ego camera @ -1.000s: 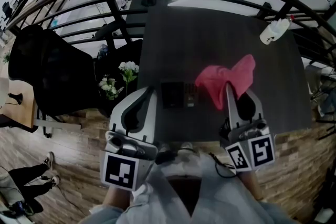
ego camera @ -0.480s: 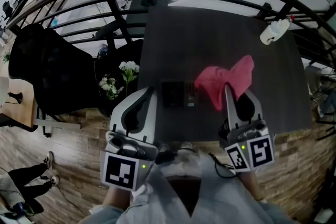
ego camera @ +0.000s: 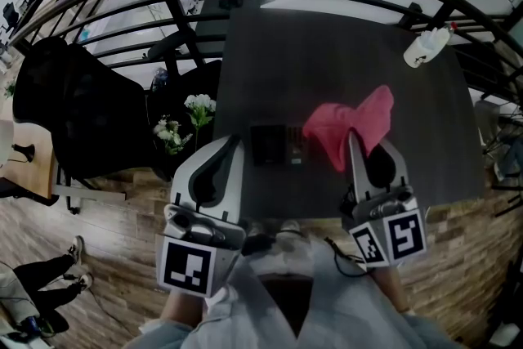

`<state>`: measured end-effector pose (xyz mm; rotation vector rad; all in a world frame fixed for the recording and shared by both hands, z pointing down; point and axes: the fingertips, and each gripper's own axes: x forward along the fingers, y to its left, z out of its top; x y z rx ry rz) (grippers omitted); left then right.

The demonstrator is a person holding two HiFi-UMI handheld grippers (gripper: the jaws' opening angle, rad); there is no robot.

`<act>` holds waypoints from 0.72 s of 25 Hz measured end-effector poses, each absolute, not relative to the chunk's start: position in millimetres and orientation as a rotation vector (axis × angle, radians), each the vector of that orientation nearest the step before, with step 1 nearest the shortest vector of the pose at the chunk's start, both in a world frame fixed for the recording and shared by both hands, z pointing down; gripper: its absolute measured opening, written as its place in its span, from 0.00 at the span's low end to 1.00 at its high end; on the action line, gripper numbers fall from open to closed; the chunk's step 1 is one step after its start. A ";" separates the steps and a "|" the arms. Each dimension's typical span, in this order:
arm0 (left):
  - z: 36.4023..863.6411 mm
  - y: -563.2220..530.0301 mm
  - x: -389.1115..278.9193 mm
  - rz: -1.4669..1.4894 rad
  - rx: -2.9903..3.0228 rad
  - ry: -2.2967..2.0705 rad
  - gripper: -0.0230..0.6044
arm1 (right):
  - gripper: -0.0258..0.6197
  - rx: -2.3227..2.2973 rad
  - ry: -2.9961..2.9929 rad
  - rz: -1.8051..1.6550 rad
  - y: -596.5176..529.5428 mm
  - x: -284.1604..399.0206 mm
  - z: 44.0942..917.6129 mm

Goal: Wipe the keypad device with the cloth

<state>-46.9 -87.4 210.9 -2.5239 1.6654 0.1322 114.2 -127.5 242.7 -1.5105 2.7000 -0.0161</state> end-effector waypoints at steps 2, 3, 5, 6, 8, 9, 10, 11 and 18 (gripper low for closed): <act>211.5 -87.1 -47.0 0.131 -2.525 1.665 0.05 | 0.12 -1.514 2.700 -0.019 -127.3 114.5 243.6; 211.7 -86.7 -47.1 0.132 -2.526 1.664 0.05 | 0.12 -1.516 2.700 -0.021 -126.9 114.6 244.0; 211.3 -85.8 -46.6 0.133 -2.527 1.663 0.05 | 0.12 -1.516 2.699 -0.026 -126.0 115.0 244.3; 211.1 -85.5 -46.1 0.134 -2.528 1.662 0.05 | 0.12 -1.516 2.698 -0.028 -125.8 115.3 244.4; 211.4 -85.3 -45.3 0.132 -2.531 1.660 0.05 | 0.12 -1.518 2.697 -0.032 -125.8 115.9 244.9; 211.7 -85.3 -45.2 0.131 -2.531 1.659 0.05 | 0.12 -1.519 2.697 -0.033 -126.0 116.1 245.3; 211.8 -85.4 -45.0 0.131 -2.531 1.659 0.05 | 0.12 -1.520 2.697 -0.034 -126.2 116.3 245.7; 211.7 -85.4 -44.7 0.131 -2.531 1.659 0.05 | 0.12 -1.520 2.697 -0.035 -126.3 116.6 245.8; 209.4 -84.9 -45.1 0.135 -2.528 1.661 0.05 | 0.12 -1.514 2.702 -0.041 -125.6 115.8 245.2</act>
